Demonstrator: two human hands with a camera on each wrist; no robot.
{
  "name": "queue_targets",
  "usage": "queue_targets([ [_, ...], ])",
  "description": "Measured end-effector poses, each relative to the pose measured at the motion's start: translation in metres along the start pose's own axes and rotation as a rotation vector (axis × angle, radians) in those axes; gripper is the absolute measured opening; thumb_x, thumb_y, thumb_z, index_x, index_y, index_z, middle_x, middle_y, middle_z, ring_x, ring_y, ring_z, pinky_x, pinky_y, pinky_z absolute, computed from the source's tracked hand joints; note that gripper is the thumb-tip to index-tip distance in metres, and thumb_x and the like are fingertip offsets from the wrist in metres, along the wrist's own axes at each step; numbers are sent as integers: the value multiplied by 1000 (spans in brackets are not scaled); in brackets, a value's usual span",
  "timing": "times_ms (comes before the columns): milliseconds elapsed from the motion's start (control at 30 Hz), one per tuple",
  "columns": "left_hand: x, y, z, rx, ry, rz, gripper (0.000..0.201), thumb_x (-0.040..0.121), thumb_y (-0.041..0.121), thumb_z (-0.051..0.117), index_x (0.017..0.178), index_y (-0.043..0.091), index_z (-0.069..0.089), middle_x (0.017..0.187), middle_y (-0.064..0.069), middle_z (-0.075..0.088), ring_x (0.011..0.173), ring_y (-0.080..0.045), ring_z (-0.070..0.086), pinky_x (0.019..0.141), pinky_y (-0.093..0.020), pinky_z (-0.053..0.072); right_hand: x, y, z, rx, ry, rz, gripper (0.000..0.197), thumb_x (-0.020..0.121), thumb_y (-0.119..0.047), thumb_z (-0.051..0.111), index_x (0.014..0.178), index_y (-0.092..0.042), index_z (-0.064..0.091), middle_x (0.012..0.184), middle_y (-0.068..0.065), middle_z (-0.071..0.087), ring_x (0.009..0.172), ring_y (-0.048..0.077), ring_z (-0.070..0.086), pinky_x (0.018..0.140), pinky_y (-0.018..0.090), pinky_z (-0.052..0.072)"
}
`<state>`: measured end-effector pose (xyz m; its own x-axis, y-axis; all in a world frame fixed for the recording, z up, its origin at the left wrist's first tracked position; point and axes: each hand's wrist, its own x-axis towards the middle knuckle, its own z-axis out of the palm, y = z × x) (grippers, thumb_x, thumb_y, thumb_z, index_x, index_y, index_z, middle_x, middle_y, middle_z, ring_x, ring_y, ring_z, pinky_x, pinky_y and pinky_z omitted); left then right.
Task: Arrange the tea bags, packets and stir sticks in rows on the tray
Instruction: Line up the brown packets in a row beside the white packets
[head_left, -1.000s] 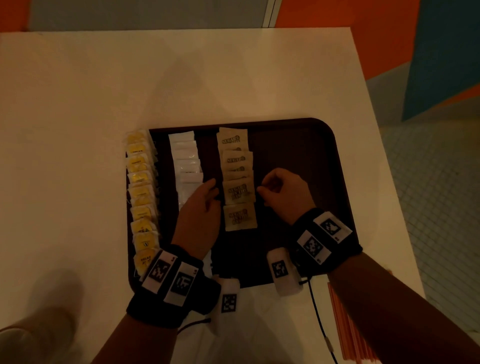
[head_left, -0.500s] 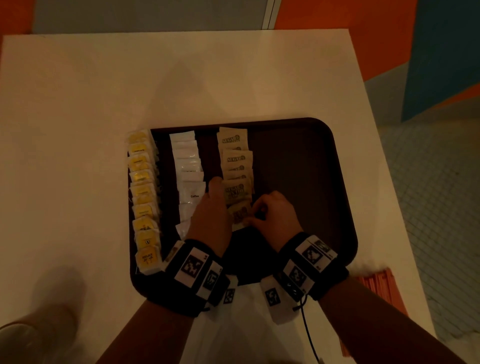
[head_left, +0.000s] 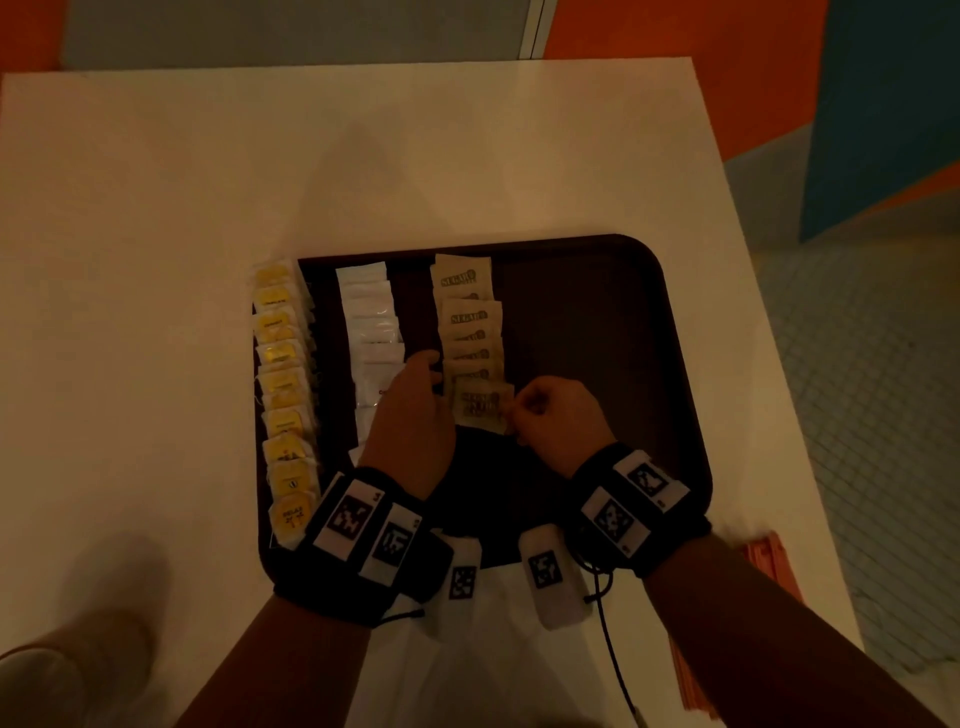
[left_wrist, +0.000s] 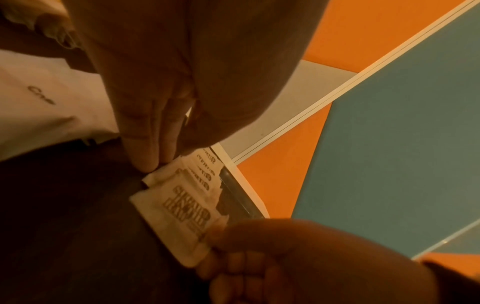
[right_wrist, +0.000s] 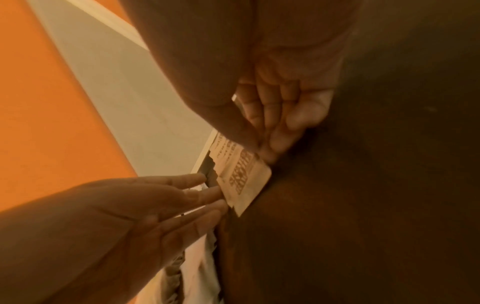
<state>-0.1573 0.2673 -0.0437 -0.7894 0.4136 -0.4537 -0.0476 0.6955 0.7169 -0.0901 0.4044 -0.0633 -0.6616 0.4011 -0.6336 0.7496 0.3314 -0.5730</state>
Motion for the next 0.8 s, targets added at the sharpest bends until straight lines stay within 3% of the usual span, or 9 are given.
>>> queue_targets([
  [67,-1,0,0,-7,9,-8,46,92,5,42,136,11,32,135,-11,47,122,-23,47,94,-25,37,1,-3,-3,-45,8,-3,12,85,-28,59,84,-16,59,83,4,67,75,14,63,62,21,49],
  [167,-4,2,-1,-8,22,15,42,92,7,44,133,11,37,133,-9,50,119,-20,48,90,-21,35,-1,-6,-9,-145,84,-106,17,82,-28,65,87,-15,55,79,-5,55,68,5,50,54,12,37],
  [300,-7,2,-1,-1,19,72,33,92,6,42,125,9,46,126,-10,54,107,-10,48,86,-16,34,-2,-10,-11,-165,78,-216,16,82,-17,65,96,-15,59,101,0,60,82,7,54,63,11,42],
  [467,-7,-1,0,6,19,37,34,92,4,43,125,10,48,126,-8,55,106,-8,48,87,-15,35,-3,-12,-12,-225,6,-223,15,83,-15,63,97,-13,63,109,3,59,90,9,55,78,17,44],
  [600,-7,-2,-2,36,20,40,33,91,1,43,122,9,50,124,-10,55,111,-18,51,88,-18,36,-4,-12,-14,-237,-14,-207,15,85,-17,62,100,-16,63,113,0,59,88,4,51,78,15,41],
  [700,-7,-2,-2,39,0,53,34,90,0,44,124,8,49,125,-10,54,104,-12,49,85,-16,35,-4,-11,-15,-245,-40,-208,17,85,-17,61,101,-14,64,112,1,62,87,2,50,76,13,39],
  [800,-7,-2,-4,81,14,64,40,92,1,42,131,5,42,132,-15,48,117,-22,47,89,-13,29,-3,-9,-18,-225,-25,-202,13,85,-21,61,97,-15,63,106,-2,60,86,2,50,65,8,37],
])
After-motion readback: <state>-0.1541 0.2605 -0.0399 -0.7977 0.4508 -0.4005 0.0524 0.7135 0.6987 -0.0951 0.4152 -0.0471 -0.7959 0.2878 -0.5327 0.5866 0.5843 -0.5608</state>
